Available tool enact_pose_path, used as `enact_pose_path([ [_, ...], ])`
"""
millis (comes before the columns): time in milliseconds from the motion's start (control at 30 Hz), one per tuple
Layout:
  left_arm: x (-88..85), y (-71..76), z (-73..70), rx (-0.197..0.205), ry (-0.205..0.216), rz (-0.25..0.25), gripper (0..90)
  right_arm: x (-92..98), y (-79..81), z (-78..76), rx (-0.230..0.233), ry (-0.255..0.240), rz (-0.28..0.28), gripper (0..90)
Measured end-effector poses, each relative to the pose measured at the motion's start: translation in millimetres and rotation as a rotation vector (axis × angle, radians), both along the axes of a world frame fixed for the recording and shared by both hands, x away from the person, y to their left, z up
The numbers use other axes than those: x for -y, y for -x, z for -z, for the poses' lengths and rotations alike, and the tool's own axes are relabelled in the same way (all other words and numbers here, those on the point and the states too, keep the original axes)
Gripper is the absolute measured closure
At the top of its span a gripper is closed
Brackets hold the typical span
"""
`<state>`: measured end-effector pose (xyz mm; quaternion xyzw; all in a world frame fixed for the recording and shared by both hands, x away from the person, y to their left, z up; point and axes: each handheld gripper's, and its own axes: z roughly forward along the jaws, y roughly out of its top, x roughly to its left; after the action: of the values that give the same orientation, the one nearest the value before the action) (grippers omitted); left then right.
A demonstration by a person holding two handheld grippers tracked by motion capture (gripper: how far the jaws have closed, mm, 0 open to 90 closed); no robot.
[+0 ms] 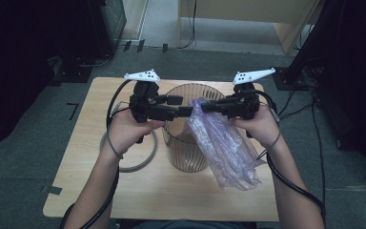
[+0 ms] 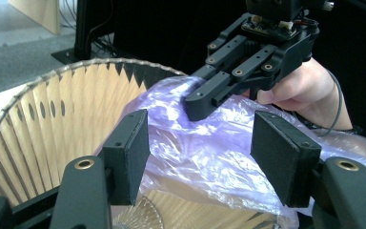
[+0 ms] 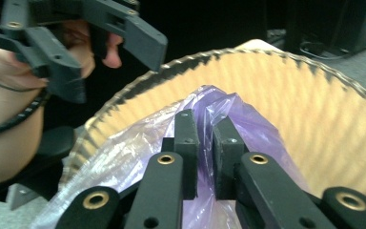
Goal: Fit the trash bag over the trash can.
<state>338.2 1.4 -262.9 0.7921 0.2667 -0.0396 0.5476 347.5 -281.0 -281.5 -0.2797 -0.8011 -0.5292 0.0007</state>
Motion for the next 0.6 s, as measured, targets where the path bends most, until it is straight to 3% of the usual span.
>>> enact_pose_path([
  [100,1.4,-0.9,2.3,-0.008,-0.009,0.003,37.5,1.4,-2.0,2.7,0.000,-0.007,0.009,73.7],
  [167,1.2,-1.2,3.2,-0.008,-0.011,0.004,37.5,3.4,-2.1,2.5,0.000,-0.028,0.008,61.5],
  [367,-1.1,-1.2,3.1,-0.013,-0.011,0.000,37.4,14.9,4.5,-5.3,0.070,-0.060,0.026,41.5],
  [400,-1.2,-1.3,3.2,-0.012,-0.010,-0.002,37.4,16.1,4.6,-5.0,0.054,-0.058,0.014,37.2],
  [467,-1.0,-1.4,3.8,-0.016,-0.012,0.002,37.4,16.3,4.3,-1.5,0.014,-0.036,-0.017,36.8],
  [600,-1.1,-1.7,4.7,-0.017,-0.015,0.006,37.4,18.5,0.5,5.2,-0.023,-0.041,-0.015,37.2],
])
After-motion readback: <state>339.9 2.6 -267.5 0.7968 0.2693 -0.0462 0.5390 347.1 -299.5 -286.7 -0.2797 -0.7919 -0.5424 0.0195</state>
